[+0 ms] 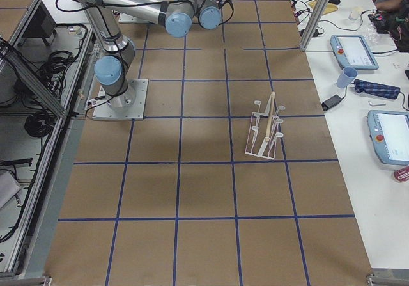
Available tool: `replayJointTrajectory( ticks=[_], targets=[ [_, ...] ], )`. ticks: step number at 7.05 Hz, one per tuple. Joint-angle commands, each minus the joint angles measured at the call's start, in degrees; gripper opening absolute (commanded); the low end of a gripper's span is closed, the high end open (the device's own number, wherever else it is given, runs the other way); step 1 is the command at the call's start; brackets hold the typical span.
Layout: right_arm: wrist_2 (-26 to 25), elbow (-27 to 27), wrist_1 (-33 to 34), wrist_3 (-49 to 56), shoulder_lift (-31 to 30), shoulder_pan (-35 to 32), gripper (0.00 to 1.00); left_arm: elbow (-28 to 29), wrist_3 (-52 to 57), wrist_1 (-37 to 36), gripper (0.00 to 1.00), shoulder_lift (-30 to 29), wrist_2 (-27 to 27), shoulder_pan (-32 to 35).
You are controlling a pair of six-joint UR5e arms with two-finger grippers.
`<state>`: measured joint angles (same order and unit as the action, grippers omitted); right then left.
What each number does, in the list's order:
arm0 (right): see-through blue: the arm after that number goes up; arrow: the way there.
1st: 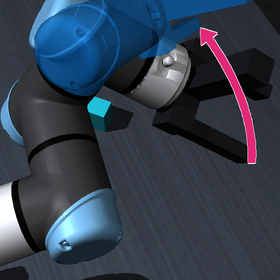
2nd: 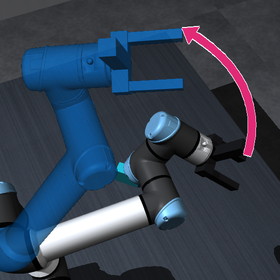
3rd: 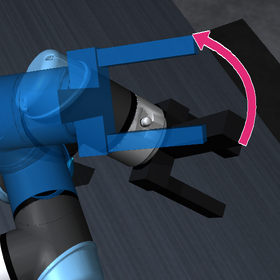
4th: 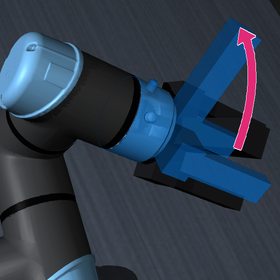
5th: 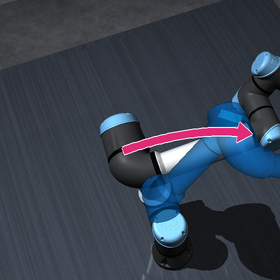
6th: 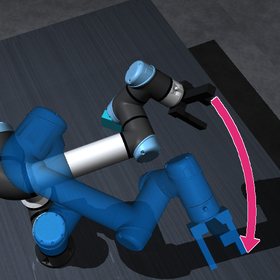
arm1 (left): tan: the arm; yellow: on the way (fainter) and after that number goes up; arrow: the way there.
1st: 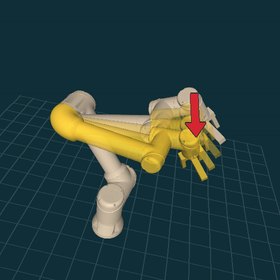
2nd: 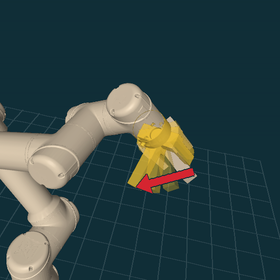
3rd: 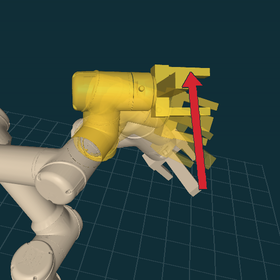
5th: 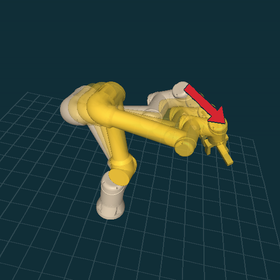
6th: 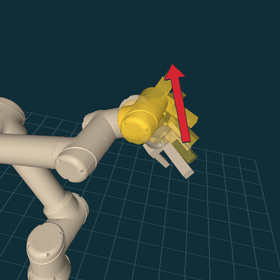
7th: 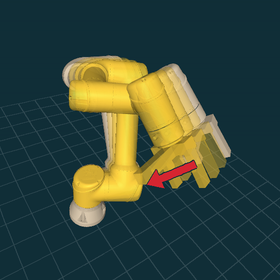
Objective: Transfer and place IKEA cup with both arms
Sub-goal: 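Close the left gripper on the cup's rim beside the right gripper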
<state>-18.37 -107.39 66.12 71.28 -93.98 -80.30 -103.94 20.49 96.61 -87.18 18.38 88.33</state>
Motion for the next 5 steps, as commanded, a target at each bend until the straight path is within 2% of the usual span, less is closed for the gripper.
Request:
replayJointTrajectory(
  ticks=[1,2,3,4,5],
  targets=[
    [0.1,0.0,0.0,-0.2,0.0,-0.6,0.0,-0.3,0.0,-0.2,0.34,-0.7,0.0,0.0],
    [0.1,0.2,0.0,-1.4,0.0,-0.7,0.07,-0.4,0.0,-0.5,0.33,-0.8,0.0,-0.3],
    [0.1,0.3,0.1,-3.2,-0.1,-0.7,0.43,-0.4,-0.4,-0.5,0.32,-0.8,0.0,-0.3],
    [0.2,0.5,0.1,-4.6,-0.4,-0.7,0.58,-0.4,-0.5,-0.7,0.27,-1.0,0.0,-0.4],
    [0.2,0.6,0.1,-4.8,-0.5,-0.7,0.67,-0.4,-0.6,-0.7,0.22,-0.9,0.0,-0.4]
  ],
)
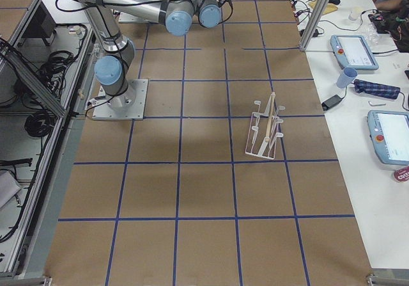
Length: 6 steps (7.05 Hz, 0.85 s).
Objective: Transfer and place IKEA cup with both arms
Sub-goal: 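Close the left gripper on the cup's rim beside the right gripper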
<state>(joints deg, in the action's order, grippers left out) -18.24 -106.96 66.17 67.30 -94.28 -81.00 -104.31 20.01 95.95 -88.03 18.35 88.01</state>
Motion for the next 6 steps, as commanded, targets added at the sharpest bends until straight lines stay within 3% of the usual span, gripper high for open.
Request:
replayJointTrajectory(
  ticks=[1,2,4,6],
  targets=[
    [0.0,0.2,0.1,-2.2,-0.2,0.0,1.0,0.2,-1.6,-0.1,0.19,0.1,-0.1,0.0],
    [0.0,0.4,0.1,-3.6,-0.3,0.0,1.0,0.5,-1.9,-0.1,0.19,0.1,-0.1,-0.1],
    [0.0,0.4,0.1,-4.4,-0.3,0.0,1.0,0.6,-3.0,-0.1,0.0,0.6,-0.1,-0.2],
    [-0.1,0.7,0.1,-5.3,-0.2,0.1,1.0,0.7,-5.0,-0.1,0.0,0.6,0.1,-0.2]
  ],
)
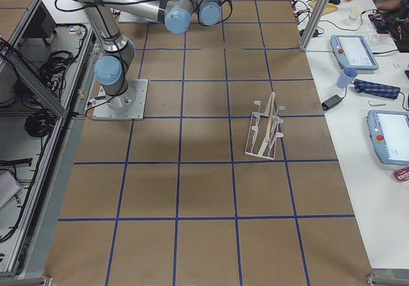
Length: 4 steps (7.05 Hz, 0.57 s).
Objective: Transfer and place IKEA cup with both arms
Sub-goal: 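Open the right gripper and pull back while the left holds the cup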
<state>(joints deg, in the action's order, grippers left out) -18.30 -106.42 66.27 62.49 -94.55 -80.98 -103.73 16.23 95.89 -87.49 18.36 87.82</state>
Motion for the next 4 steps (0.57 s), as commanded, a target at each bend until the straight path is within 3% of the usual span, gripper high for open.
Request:
replayJointTrajectory(
  ticks=[1,3,4],
  targets=[
    [-0.9,0.9,0.4,-1.0,0.4,1.3,1.0,0.3,-1.4,0.0,0.0,0.2,0.1,-0.1],
    [-3.7,3.1,0.8,-10.9,0.2,3.8,1.0,0.5,-7.5,-3.5,0.0,1.2,3.5,-0.6],
    [-5.8,3.8,0.6,-11.5,0.2,4.3,1.0,0.9,-9.6,-6.5,0.0,1.2,15.6,-1.8]
  ],
)
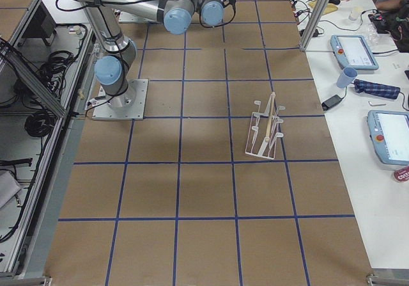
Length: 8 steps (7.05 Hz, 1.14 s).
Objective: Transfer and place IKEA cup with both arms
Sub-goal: 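Open the right gripper and pull back while the left holds the cup, then carry the cup with the left gripper to the white tray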
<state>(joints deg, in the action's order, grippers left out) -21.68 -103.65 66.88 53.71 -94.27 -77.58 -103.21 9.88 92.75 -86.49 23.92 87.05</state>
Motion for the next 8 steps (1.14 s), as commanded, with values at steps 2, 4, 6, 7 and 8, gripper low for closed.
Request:
replayJointTrajectory(
  ticks=[2,4,6,7,8],
  targets=[
    [-8.9,1.6,1.0,-12.8,0.0,2.2,1.0,0.9,-2.4,-5.2,0.0,-0.2,27.0,-4.8],
    [-24.7,1.9,9.2,-30.0,-1.0,2.1,1.0,0.9,-0.7,-15.4,0.0,-1.5,45.6,-7.7],
    [-35.0,2.9,9.8,-43.1,-3.3,0.8,1.0,0.7,18.3,-15.9,0.0,-1.8,53.8,-15.8],
    [-41.8,4.3,9.8,-47.4,-3.6,-1.2,1.0,0.6,27.9,-15.2,0.0,-2.1,53.9,-22.7],
    [-50.6,6.9,10.4,-51.7,-3.5,-4.8,1.0,0.4,35.7,-16.0,0.0,-3.0,55.0,-27.5]
  ],
)
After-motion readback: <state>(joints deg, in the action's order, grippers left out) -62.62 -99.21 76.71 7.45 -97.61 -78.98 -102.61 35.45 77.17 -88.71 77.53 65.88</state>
